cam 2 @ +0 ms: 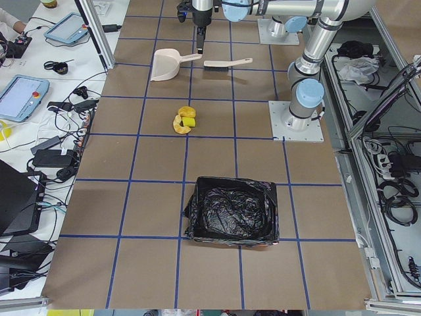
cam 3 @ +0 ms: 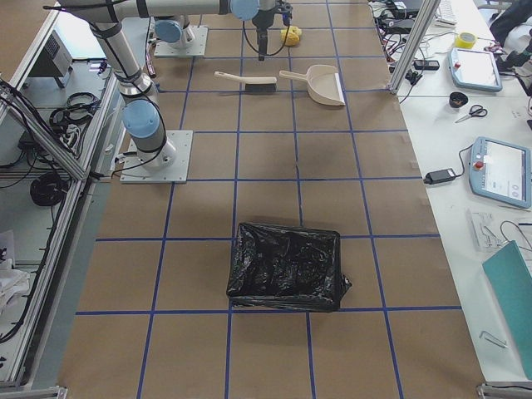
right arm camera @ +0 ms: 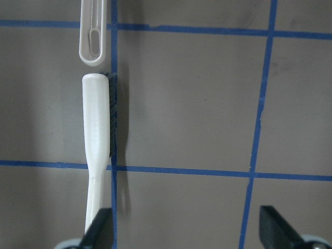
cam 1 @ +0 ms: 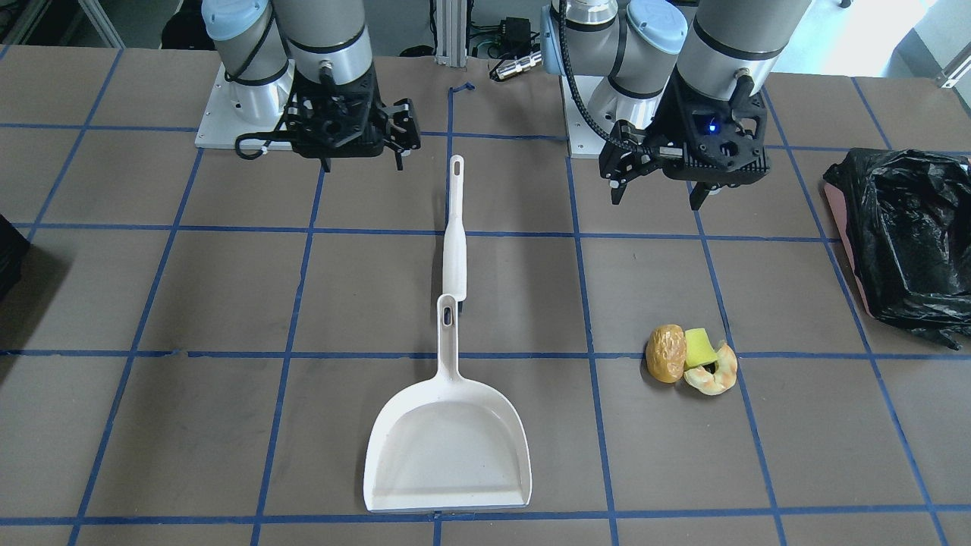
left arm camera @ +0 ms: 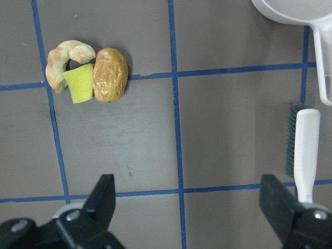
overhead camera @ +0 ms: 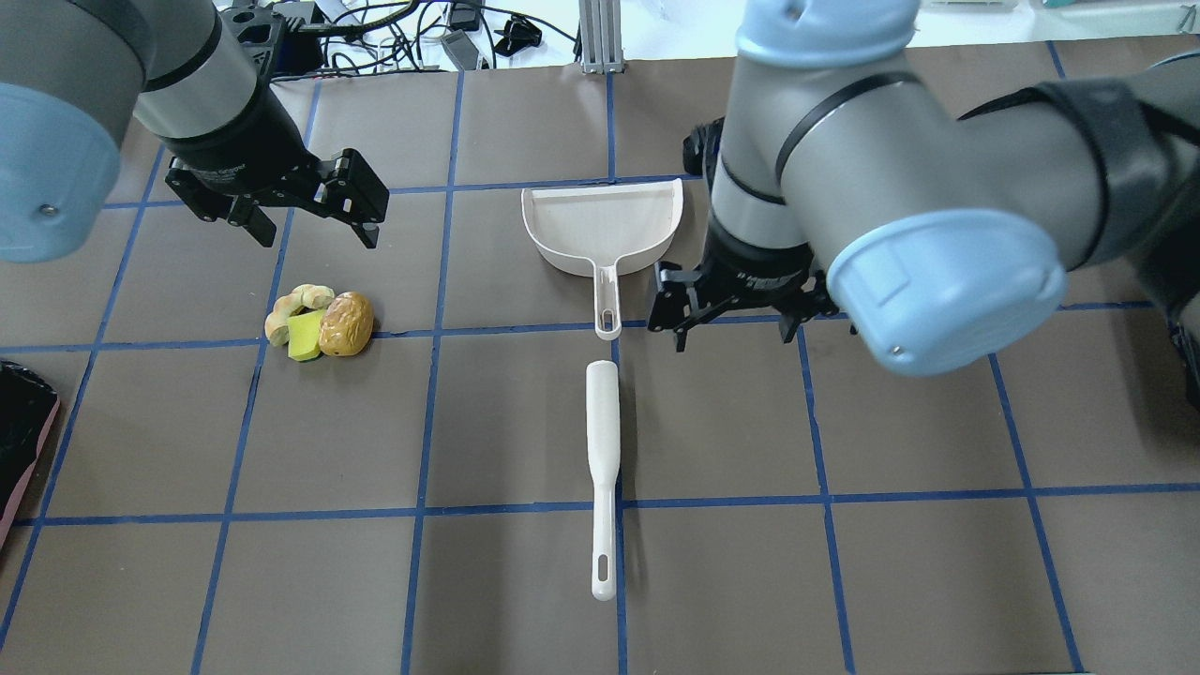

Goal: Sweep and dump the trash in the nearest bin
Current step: 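Lower the right gripper to the brush handle while the left approaches the dustpan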

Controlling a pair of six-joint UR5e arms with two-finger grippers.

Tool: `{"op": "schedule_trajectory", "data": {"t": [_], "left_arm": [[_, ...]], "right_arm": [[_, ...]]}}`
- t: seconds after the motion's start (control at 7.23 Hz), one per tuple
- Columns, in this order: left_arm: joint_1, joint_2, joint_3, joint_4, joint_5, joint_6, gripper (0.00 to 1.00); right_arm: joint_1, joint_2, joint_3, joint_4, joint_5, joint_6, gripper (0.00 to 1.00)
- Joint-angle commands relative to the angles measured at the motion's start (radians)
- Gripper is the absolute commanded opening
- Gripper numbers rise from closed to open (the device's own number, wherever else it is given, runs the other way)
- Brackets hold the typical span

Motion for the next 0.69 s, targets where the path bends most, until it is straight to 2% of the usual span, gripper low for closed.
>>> {"op": "schedule_trajectory", "data": {"t": [0.0, 0.14, 0.55], "left_arm": [[0.002, -0.088, 0.010, 0.107, -0.002, 0.000, 1.00], [0.000, -0.131, 0.014, 0.149, -0.001, -0.002, 1.00], [-0.059, -0.248, 0.082, 0.194, -0.007, -0.023, 1.00]], "right_arm": [[0.138, 0.042, 0.107, -0.098, 0.005, 0.076, 1.00], [0.196, 0.071, 0.126, -0.106, 0.003, 0.167, 1.00], [0.268, 0.141, 0.164, -0.187, 0.002, 0.191, 1.00]]}}
